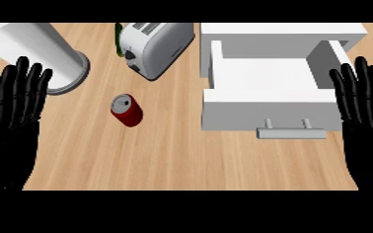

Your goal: Pick up the can, place it into the drawer and close the drawer

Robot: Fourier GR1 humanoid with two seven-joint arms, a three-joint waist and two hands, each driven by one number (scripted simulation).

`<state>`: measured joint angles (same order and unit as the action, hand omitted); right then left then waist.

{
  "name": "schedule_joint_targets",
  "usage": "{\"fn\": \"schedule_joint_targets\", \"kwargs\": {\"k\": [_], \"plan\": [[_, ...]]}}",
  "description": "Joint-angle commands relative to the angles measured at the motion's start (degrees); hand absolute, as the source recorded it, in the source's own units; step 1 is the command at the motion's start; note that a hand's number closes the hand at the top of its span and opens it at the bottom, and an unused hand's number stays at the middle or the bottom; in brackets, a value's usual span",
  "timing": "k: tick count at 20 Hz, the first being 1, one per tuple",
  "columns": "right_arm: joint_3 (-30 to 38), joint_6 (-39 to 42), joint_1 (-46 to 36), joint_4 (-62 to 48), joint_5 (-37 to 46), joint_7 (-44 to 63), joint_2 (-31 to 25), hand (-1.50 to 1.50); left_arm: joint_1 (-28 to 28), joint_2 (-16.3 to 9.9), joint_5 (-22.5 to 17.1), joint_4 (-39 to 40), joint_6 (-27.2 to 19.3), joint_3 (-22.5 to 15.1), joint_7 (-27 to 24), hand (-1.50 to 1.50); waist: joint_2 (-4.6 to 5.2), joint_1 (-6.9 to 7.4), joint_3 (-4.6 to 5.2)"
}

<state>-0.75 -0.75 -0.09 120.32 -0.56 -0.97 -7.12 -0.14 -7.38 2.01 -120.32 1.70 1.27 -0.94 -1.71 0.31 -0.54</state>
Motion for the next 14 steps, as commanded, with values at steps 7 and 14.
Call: {"fn": "schedule_joint_targets", "kwargs": {"k": [7,14], "plan": [[1.6,-4.0,4.7,-3.8,0.2,7.6,2.4,-1.5,-1.8,-9.1,-15.3,12.4,17.3,-1.0,5.5,-1.5,2.81,-3.18,0.54],[5.3,-3.7,10.6,-0.7,-1.5,9.7,1.6,-1.5,-7.4,-17.7,-32.3,15.3,26.0,7.1,15.6,-1.5,1.62,-0.64,0.5]]}}
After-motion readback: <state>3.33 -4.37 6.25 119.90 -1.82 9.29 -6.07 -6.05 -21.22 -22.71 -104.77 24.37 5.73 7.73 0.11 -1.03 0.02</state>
